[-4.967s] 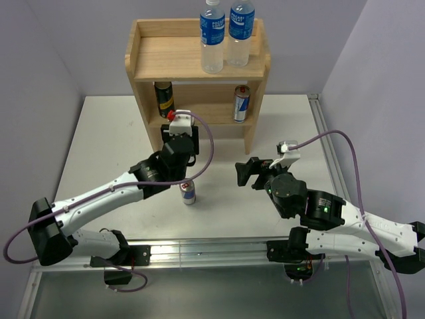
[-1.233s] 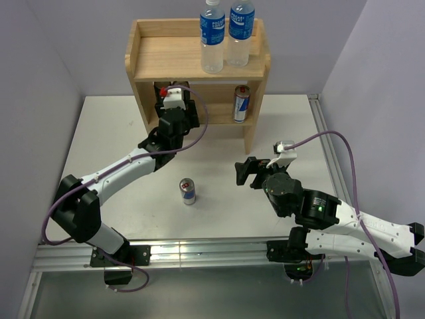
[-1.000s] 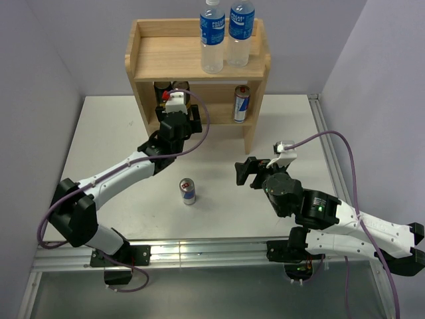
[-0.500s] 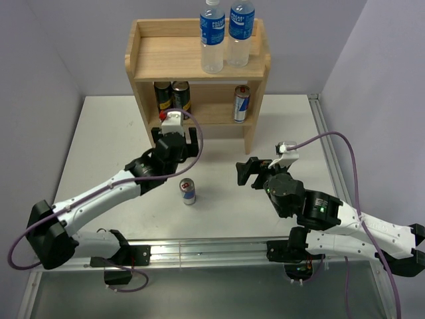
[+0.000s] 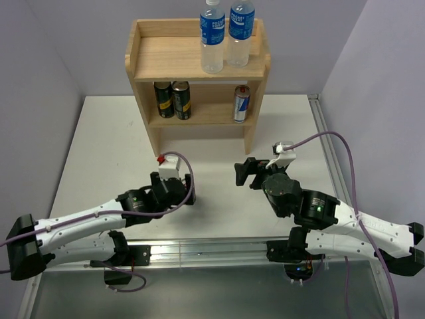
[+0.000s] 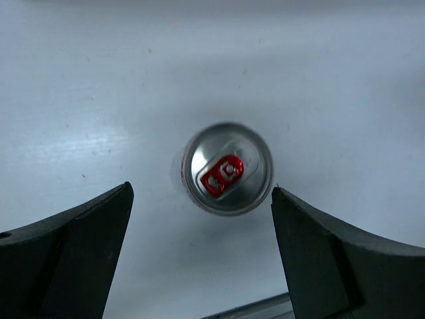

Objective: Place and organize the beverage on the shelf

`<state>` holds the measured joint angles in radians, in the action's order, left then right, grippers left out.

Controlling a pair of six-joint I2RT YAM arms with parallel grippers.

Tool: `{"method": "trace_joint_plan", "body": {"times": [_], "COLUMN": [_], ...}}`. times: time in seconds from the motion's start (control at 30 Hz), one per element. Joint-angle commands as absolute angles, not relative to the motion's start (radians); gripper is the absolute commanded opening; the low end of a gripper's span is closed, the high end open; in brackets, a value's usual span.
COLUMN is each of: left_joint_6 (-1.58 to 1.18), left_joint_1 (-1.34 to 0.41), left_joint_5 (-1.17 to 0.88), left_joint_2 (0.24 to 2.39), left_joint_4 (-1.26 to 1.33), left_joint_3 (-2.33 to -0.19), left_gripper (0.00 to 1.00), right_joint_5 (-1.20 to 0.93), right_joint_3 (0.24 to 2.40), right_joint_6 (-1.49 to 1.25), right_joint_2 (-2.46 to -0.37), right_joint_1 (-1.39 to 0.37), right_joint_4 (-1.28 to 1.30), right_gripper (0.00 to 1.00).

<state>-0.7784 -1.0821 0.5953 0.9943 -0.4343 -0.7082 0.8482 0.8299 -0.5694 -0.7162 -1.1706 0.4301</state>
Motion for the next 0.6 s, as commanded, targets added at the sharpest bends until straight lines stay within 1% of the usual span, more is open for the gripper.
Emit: {"method": "trace_joint_plan", "body": {"times": [0.0, 0.17, 0.27, 0.4, 0.57], "left_joint_6": [-0.887, -0.940, -0.965, -0.985, -0.993], "left_joint_1": [-1.141, -1.245, -1.278, -1.287, -1.287], "left_joint_5": [0.603, 0.737, 0.805, 0.879, 0.963], "left_joint_2": [1.046, 1.198, 1.262, 1.296, 1.305], "left_joint_4": [-0.399, -0.374, -0.351, -0.281, -0.265], "left_joint_3": [-0.669, -0.707, -0.713, -0.684, -0.676], "left_gripper": [0.91, 0.93, 0.93, 0.92, 0.91], "right_joint_5": [0.865, 0.870, 0.879, 0.882, 0.882], "right_joint_3": [0.850, 0.848, 0.842, 0.836, 0.830], "right_joint_6": [-0.588, -0.600, -0.601, -0.604, -0.606], "right_joint_2": [-0.718, -0.703, -0.683, -0.673, -0.666], "right_joint_1": [-1.164, -1.164, -1.164, -1.164, -1.164], "right_joint_4": [0.400, 0.426, 0.436, 0.443, 0.451], "right_gripper": [0.99, 0.99, 0.99, 0.99, 0.99]}}
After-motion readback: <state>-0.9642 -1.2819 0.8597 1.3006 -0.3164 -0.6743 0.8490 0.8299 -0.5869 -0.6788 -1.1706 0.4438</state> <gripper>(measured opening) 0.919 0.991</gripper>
